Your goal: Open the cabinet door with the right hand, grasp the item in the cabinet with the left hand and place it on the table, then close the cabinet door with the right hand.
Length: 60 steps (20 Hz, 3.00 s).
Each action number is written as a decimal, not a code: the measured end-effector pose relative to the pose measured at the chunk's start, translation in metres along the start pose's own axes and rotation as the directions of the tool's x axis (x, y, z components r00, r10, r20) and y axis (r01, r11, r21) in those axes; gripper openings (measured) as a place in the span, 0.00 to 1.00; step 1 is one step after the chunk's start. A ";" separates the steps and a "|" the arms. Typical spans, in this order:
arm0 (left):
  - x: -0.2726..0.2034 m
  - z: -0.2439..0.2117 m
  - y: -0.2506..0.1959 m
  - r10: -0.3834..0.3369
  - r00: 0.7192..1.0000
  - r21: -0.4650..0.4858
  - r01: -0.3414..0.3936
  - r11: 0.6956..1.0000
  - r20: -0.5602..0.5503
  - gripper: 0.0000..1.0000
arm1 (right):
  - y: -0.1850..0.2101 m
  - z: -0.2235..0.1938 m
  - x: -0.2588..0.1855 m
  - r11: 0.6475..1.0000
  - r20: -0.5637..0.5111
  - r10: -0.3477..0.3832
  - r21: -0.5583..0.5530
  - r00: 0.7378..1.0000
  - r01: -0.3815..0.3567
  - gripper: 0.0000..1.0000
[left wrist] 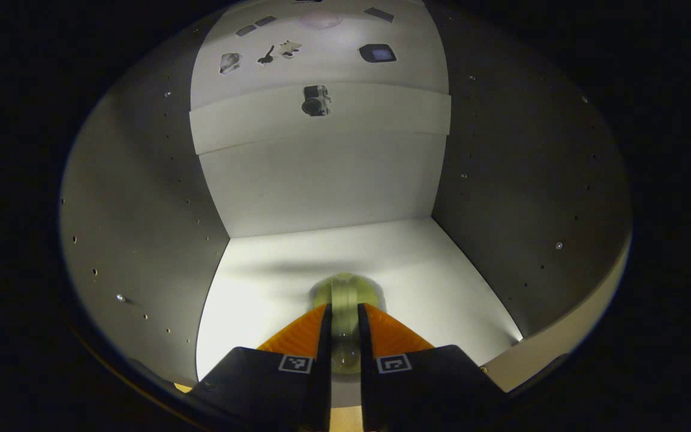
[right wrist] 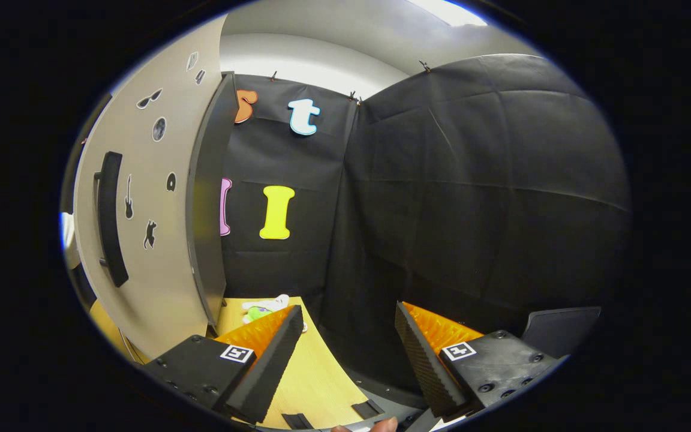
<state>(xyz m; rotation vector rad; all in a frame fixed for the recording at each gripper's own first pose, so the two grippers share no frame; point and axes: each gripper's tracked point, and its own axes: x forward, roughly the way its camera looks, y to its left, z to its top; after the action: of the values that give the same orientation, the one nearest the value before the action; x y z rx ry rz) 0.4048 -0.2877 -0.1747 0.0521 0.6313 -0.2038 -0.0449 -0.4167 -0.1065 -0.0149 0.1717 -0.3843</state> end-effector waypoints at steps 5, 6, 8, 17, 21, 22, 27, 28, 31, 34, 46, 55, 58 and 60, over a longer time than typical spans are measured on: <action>-0.036 0.013 0.002 -0.036 0.996 0.003 0.036 0.999 0.085 0.22 | 0.018 0.009 0.005 0.999 0.002 0.032 0.013 0.999 -0.032 0.98; -0.046 0.013 0.003 -0.045 0.994 -0.001 0.046 0.999 0.101 0.21 | 0.021 0.011 0.005 0.999 0.004 0.039 0.014 0.999 -0.039 0.98; -0.069 0.009 0.007 -0.060 0.990 -0.002 0.061 0.998 0.130 0.21 | 0.031 0.016 0.004 0.998 0.012 0.056 0.016 0.998 -0.056 0.98; -0.162 -0.089 0.023 -0.050 0.984 0.014 0.049 0.999 0.174 0.20 | 0.083 0.035 -0.006 0.987 0.061 0.153 0.036 0.986 -0.155 0.98; -0.166 -0.156 0.021 -0.044 0.990 -0.018 0.047 0.999 0.138 0.20 | 0.096 0.040 -0.006 0.985 0.071 0.166 0.043 0.984 -0.169 0.98; -0.163 -0.174 0.018 -0.053 0.991 -0.025 0.056 0.998 0.123 0.20 | 0.100 0.042 -0.007 0.983 0.076 0.171 0.049 0.982 -0.175 0.98; -0.138 -0.261 0.015 -0.023 0.996 -0.031 0.026 0.999 0.090 0.20 | 0.111 0.044 -0.008 0.980 0.079 0.189 0.052 0.979 -0.194 0.98; -0.134 -0.274 0.013 -0.026 0.994 -0.037 0.030 0.999 0.107 0.20 | 0.112 0.045 -0.007 0.980 0.082 0.189 0.050 0.979 -0.193 0.98; -0.118 -0.313 0.012 -0.002 0.994 -0.026 0.005 1.000 0.109 0.19 | 0.115 0.048 -0.005 0.979 0.091 0.192 0.047 0.977 -0.197 0.98; -0.110 -0.350 -0.002 -0.020 0.994 -0.001 0.021 1.000 0.106 0.20 | 0.116 0.052 -0.002 0.980 0.104 0.187 0.054 0.977 -0.194 0.98; -0.081 -0.439 -0.026 -0.013 0.999 0.041 0.012 0.999 0.029 0.20 | 0.108 0.054 0.005 0.980 0.120 0.186 0.053 0.975 -0.193 0.98; -0.076 -0.467 -0.043 -0.047 0.999 0.009 0.047 0.999 -0.015 0.38 | 0.113 0.050 0.008 0.978 0.103 0.203 0.035 0.974 -0.207 0.98; -0.082 -0.468 -0.041 -0.042 0.999 0.012 0.043 0.999 -0.022 0.65 | 0.116 0.053 0.006 0.977 0.107 0.207 0.035 0.973 -0.211 0.98; -0.089 -0.463 -0.039 -0.047 0.999 0.019 0.047 0.999 -0.014 0.98 | 0.118 0.055 0.003 0.977 0.113 0.207 0.037 0.972 -0.212 0.98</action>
<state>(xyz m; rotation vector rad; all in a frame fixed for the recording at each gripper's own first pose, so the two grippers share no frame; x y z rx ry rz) 0.0578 -0.2588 -0.4949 0.0573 0.6442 -0.2554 0.0114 -0.3097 -0.0581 0.0300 0.0552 -0.1757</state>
